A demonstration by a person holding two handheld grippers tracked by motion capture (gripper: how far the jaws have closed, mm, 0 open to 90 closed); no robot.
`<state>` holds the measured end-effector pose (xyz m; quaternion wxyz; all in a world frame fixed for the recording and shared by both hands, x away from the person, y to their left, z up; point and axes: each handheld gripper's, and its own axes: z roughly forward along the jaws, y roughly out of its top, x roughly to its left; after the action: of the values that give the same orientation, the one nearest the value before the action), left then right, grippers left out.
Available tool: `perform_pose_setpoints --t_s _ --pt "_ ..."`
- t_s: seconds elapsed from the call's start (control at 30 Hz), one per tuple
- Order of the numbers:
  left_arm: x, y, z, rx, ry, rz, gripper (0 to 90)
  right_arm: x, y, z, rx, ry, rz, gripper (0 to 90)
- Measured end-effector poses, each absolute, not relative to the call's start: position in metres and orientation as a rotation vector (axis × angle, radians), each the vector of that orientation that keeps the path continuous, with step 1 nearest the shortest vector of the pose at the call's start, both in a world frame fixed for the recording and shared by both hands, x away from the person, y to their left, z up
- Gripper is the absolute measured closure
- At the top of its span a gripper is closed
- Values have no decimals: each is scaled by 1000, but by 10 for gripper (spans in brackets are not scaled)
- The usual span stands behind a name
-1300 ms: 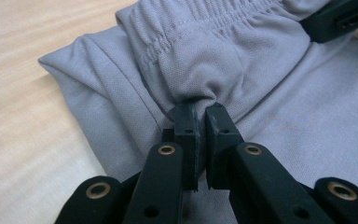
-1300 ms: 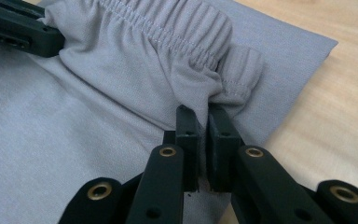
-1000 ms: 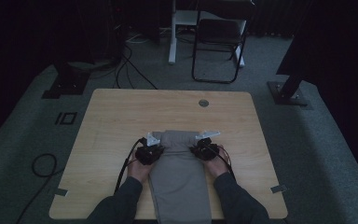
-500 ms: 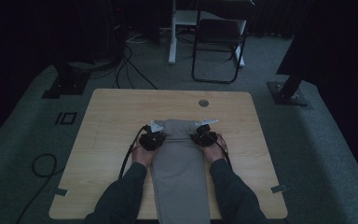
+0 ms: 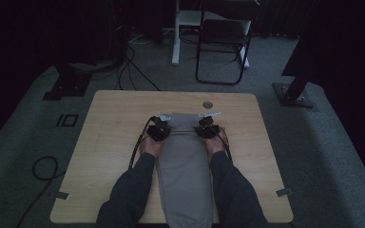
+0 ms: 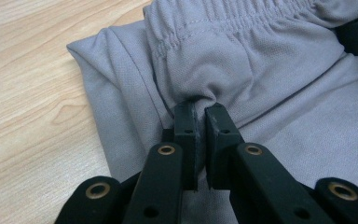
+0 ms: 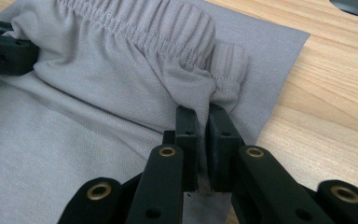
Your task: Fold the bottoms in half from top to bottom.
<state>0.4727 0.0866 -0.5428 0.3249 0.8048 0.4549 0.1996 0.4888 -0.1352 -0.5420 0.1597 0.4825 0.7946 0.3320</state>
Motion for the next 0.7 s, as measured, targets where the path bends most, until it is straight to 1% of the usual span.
perform_pose_setpoints --t_s 0.23,0.33,0.5,0.7 --pt "470 85 -540 2120 1200 533 847 487 -136 -542 1370 2265 964 858" --pt "468 88 -532 2094 1193 517 849 485 -137 -537 1350 2256 959 860" --pt "462 95 -509 2058 1143 512 849 477 -141 -516 1308 2214 1026 862" --pt "444 101 -473 1987 1064 527 849 462 -146 -489 1246 2154 1106 863"
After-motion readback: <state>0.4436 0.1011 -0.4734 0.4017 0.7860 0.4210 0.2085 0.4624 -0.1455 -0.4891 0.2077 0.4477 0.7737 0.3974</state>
